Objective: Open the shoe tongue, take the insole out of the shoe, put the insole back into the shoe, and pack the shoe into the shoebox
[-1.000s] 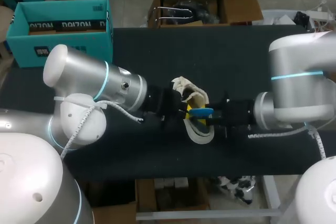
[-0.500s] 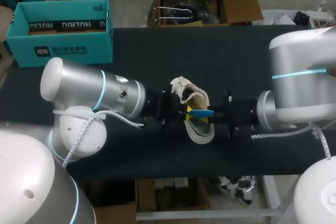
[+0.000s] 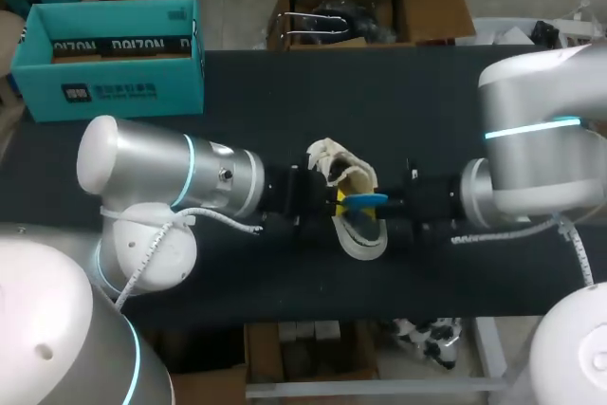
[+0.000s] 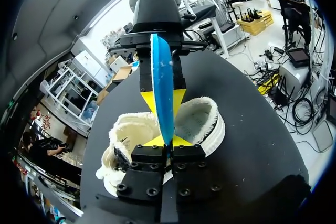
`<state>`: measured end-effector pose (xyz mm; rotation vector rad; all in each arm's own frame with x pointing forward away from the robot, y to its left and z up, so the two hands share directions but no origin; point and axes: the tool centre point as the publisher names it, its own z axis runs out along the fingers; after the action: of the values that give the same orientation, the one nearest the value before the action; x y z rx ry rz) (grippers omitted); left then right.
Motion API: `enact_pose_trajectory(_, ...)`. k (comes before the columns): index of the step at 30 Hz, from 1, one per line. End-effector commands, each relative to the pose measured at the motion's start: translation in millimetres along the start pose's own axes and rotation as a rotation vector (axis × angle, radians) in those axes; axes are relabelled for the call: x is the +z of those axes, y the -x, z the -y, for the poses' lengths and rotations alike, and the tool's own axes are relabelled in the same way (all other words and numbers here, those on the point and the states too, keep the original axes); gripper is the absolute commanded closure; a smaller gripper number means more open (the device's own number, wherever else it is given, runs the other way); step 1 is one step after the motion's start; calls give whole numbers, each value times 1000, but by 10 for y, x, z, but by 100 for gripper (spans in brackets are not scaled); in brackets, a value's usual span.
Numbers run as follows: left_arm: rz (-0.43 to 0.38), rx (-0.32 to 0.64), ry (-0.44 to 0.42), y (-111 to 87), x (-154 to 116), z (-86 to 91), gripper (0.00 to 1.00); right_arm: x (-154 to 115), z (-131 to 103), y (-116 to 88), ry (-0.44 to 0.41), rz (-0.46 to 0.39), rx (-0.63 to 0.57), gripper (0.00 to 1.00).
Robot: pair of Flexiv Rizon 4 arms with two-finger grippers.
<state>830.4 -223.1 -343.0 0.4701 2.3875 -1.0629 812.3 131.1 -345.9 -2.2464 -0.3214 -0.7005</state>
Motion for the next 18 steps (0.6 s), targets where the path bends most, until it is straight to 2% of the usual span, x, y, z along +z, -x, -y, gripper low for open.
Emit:
enact_pose_trajectory(1, 1, -10, 20, 37, 61, -44, 100, 34, -101, -53, 8, 25, 15, 100)
enact_pose_trajectory(4, -4, -22, 16, 45, 68, -57, 100, 32, -112, -45, 3, 22, 15, 100)
enact_pose_trajectory(13, -48, -26, -19, -17, 7, 27, 100, -99, 62, -1, 33, 11, -9, 100)
enact_pose_trajectory(14, -52, -26, -20, -24, 7, 34, 97, -110, 70, 10, 30, 0, -17, 100)
enact_pose_trajectory(15, -54, -26, -20, -26, 7, 37, 77, -122, 78, 21, 27, -8, -23, 100)
enact_pose_trajectory(16, -55, -26, -19, -28, 8, 39, 67, -131, 85, 30, 29, -11, -25, 100)
enact_pose_trajectory(18, -55, -25, -12, -29, 12, 40, 64, -136, 90, 38, 24, -23, -38, 100)
